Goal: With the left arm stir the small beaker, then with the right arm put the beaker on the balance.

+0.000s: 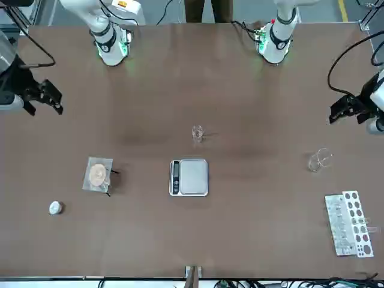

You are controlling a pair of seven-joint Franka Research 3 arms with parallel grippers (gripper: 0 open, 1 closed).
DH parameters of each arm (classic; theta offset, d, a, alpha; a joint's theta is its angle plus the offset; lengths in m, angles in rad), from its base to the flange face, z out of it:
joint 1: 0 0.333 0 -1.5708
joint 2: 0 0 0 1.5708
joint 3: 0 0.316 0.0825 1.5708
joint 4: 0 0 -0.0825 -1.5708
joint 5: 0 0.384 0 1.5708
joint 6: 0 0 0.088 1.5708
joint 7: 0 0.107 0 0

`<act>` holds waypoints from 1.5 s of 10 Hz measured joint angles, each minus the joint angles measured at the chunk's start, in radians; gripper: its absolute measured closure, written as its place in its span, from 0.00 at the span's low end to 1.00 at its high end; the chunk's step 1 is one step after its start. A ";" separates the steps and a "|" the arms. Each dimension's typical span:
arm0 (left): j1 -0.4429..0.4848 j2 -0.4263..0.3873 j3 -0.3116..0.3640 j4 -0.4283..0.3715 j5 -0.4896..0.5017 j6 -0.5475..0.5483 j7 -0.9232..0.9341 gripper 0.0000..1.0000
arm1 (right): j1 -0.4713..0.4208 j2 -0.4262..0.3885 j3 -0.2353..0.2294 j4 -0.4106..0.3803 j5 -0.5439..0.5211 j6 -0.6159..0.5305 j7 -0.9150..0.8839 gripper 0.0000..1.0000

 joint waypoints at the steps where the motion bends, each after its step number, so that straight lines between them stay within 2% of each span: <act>1: 0.000 0.000 0.000 0.000 0.000 0.000 0.000 0.01 | 0.000 0.000 0.000 -0.002 0.000 0.000 0.000 0.00; 6: -0.020 0.026 -0.008 -0.005 -0.036 0.026 -0.004 0.01 | 0.000 0.000 0.000 -0.003 0.000 0.001 0.000 0.00; 9: -0.025 0.086 -0.015 -0.016 -0.159 0.061 -0.057 0.01 | 0.000 0.000 -0.001 -0.004 0.000 0.001 0.000 0.00; 11: -0.026 0.099 -0.023 -0.080 -0.210 0.113 -0.085 0.01 | -0.001 0.000 -0.003 -0.004 0.000 0.001 0.000 0.00; 15: -0.026 0.077 -0.076 -0.287 -0.337 0.311 -0.088 0.02 | -0.001 0.000 -0.004 -0.005 0.000 0.001 0.000 0.00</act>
